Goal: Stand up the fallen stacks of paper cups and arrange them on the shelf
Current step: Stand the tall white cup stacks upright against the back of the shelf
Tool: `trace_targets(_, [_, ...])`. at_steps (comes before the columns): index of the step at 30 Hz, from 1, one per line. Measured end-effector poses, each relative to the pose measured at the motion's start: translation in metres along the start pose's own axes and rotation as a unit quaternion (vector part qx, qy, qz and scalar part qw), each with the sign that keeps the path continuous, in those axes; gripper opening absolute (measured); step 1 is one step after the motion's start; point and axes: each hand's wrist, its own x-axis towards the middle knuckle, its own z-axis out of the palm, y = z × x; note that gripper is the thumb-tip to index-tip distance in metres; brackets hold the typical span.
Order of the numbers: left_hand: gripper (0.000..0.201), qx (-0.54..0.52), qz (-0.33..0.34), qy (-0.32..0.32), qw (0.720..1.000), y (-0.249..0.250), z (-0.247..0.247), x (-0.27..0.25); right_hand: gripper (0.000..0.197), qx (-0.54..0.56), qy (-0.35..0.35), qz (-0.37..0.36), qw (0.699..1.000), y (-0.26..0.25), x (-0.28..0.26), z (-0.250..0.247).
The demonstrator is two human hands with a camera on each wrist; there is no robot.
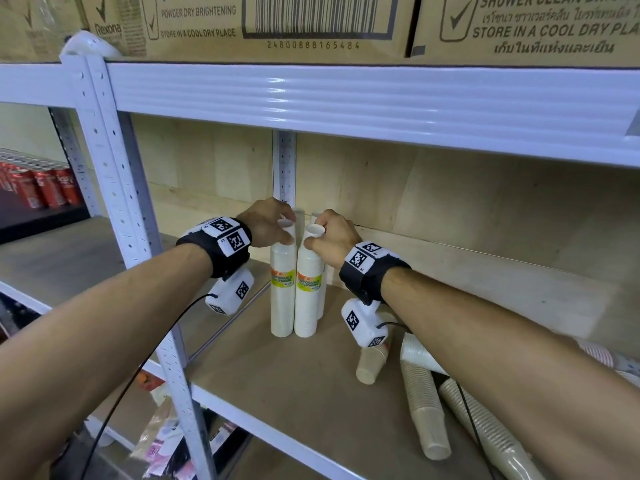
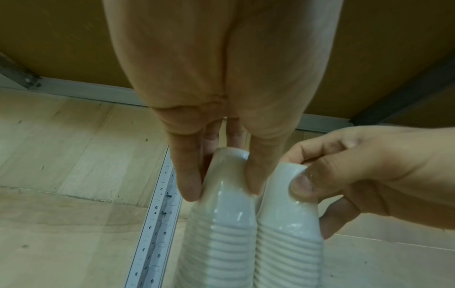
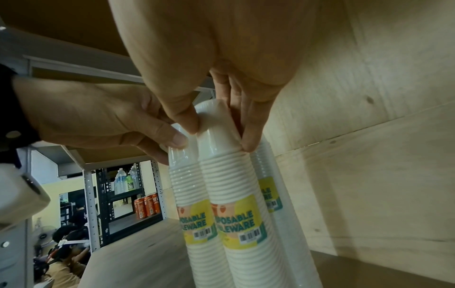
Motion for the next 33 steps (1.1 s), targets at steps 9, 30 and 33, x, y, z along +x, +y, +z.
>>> trace_targets(9, [0.031, -0.015, 0.021, 0.016, 1.000, 0.012, -0.022, -0.002, 0.047, -0.016, -0.017, 0.003, 1.000, 0.003, 0.003, -0.008])
trace_targets(30, [0.035, 0.021, 0.217, -0.055, 0.974, 0.188, 0.010, 0.015, 0.063, -0.221, -0.003, 0.180, 0.959, 0.121, -0.058, -0.209])
trace_targets(33, [0.036, 0.019, 0.244, -0.094, 0.965, 0.215, 0.040, 0.011, 0.066, -0.228, -0.009, 0.217, 0.949, 0.148, -0.079, -0.226])
